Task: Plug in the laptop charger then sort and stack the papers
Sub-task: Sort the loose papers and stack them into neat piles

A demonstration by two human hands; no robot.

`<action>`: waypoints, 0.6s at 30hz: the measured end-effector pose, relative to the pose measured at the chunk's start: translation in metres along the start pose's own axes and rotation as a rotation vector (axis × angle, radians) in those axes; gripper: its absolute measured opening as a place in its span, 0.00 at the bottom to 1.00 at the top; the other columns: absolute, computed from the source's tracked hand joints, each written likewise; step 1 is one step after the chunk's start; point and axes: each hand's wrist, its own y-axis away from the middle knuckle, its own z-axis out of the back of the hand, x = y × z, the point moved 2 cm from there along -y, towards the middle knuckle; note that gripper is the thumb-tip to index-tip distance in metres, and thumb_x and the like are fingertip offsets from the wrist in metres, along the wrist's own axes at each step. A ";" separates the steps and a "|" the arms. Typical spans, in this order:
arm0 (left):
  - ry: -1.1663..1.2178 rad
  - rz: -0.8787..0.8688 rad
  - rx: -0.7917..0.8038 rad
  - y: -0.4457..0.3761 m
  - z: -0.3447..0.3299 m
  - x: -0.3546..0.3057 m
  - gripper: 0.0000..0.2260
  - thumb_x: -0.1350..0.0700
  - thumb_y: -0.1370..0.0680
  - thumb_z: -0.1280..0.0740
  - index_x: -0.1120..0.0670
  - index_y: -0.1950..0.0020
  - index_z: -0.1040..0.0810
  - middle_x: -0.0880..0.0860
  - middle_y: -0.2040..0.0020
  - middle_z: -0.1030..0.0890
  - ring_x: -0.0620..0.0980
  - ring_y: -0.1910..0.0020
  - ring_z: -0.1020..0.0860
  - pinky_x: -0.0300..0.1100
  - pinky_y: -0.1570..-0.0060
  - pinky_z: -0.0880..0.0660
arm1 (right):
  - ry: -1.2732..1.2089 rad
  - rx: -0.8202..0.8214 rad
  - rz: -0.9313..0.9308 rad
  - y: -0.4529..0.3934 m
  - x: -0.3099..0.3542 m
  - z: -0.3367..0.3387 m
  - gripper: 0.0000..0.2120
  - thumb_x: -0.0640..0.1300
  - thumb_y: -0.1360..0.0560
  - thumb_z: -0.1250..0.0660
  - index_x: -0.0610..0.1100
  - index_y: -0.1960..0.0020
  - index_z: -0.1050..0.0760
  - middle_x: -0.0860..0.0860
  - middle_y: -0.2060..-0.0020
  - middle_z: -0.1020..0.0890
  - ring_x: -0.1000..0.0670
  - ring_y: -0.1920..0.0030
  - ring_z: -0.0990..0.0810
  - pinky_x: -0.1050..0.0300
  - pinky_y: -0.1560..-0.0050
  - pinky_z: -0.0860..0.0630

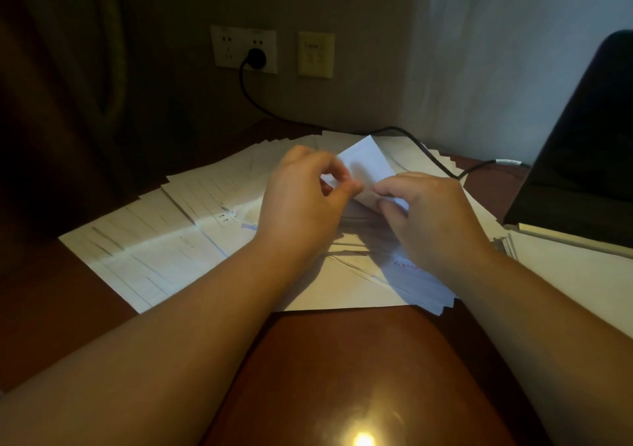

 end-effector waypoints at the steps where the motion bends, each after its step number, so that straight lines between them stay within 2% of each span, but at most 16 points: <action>1: 0.046 0.019 -0.040 0.000 0.001 0.000 0.06 0.47 0.22 0.30 0.45 0.48 0.24 0.44 0.44 0.28 0.40 0.56 0.24 0.28 0.62 0.27 | -0.001 -0.036 0.011 0.000 0.000 0.001 0.06 0.37 0.24 0.32 0.45 0.52 0.18 0.49 0.60 0.17 0.48 0.58 0.21 0.52 0.58 0.23; 3: 0.162 0.103 -0.121 -0.001 0.004 0.001 0.10 0.45 0.21 0.32 0.47 0.44 0.25 0.45 0.44 0.26 0.42 0.54 0.21 0.32 0.57 0.22 | -0.012 -0.102 0.021 0.000 0.001 0.004 0.09 0.35 0.24 0.32 0.45 0.46 0.18 0.50 0.57 0.17 0.48 0.57 0.20 0.59 0.58 0.25; 4: 0.250 0.174 -0.135 -0.002 0.006 0.000 0.10 0.45 0.20 0.34 0.48 0.43 0.25 0.47 0.45 0.24 0.45 0.53 0.20 0.38 0.55 0.19 | -0.027 -0.113 0.001 0.000 0.003 0.007 0.14 0.36 0.23 0.32 0.47 0.40 0.21 0.52 0.55 0.18 0.49 0.56 0.21 0.63 0.58 0.27; 6: 0.534 0.433 -0.092 -0.003 0.006 -0.002 0.10 0.46 0.19 0.36 0.50 0.43 0.27 0.51 0.46 0.22 0.50 0.52 0.17 0.48 0.54 0.16 | -0.088 -0.092 -0.058 0.001 0.010 0.013 0.26 0.38 0.23 0.31 0.56 0.29 0.32 0.52 0.52 0.19 0.49 0.54 0.20 0.65 0.58 0.27; 8: 0.908 0.769 0.008 -0.003 0.004 0.000 0.13 0.46 0.19 0.36 0.53 0.40 0.28 0.56 0.45 0.21 0.54 0.53 0.16 0.52 0.53 0.16 | -0.187 -0.057 -0.086 0.002 0.017 0.017 0.37 0.38 0.24 0.30 0.62 0.25 0.42 0.49 0.50 0.16 0.49 0.54 0.18 0.60 0.57 0.22; 9: 1.086 0.903 0.064 -0.004 0.004 0.001 0.16 0.45 0.19 0.35 0.55 0.39 0.28 0.60 0.44 0.20 0.57 0.53 0.15 0.53 0.53 0.17 | -0.240 -0.043 -0.070 0.003 0.020 0.018 0.37 0.37 0.25 0.29 0.62 0.25 0.41 0.50 0.51 0.15 0.49 0.56 0.18 0.59 0.58 0.21; 11: 1.313 1.052 0.201 -0.005 0.009 0.004 0.25 0.41 0.21 0.35 0.60 0.34 0.30 0.65 0.43 0.19 0.63 0.52 0.15 0.54 0.57 0.17 | -0.339 -0.003 0.018 0.003 0.022 0.020 0.28 0.35 0.25 0.30 0.57 0.31 0.28 0.58 0.54 0.15 0.53 0.58 0.19 0.62 0.59 0.22; 13: 1.317 1.080 0.292 -0.006 0.015 0.004 0.30 0.37 0.22 0.36 0.62 0.33 0.29 0.66 0.46 0.18 0.64 0.53 0.16 0.55 0.59 0.17 | -0.445 0.086 0.064 0.002 0.021 0.022 0.17 0.34 0.25 0.30 0.53 0.43 0.18 0.62 0.55 0.15 0.58 0.51 0.19 0.65 0.53 0.23; 14: 1.263 1.074 0.315 -0.006 0.018 0.003 0.29 0.38 0.21 0.36 0.62 0.35 0.28 0.66 0.48 0.18 0.63 0.54 0.15 0.55 0.59 0.17 | -0.493 0.147 0.068 0.001 0.021 0.023 0.14 0.35 0.25 0.30 0.52 0.46 0.16 0.61 0.54 0.15 0.58 0.49 0.19 0.64 0.51 0.23; 18: 0.828 0.989 0.341 -0.008 0.027 -0.005 0.09 0.58 0.18 0.37 0.61 0.41 0.28 0.62 0.44 0.23 0.59 0.51 0.18 0.54 0.62 0.18 | -0.519 0.327 0.029 0.001 0.027 0.023 0.10 0.43 0.26 0.26 0.56 0.47 0.16 0.64 0.56 0.16 0.58 0.52 0.20 0.64 0.53 0.23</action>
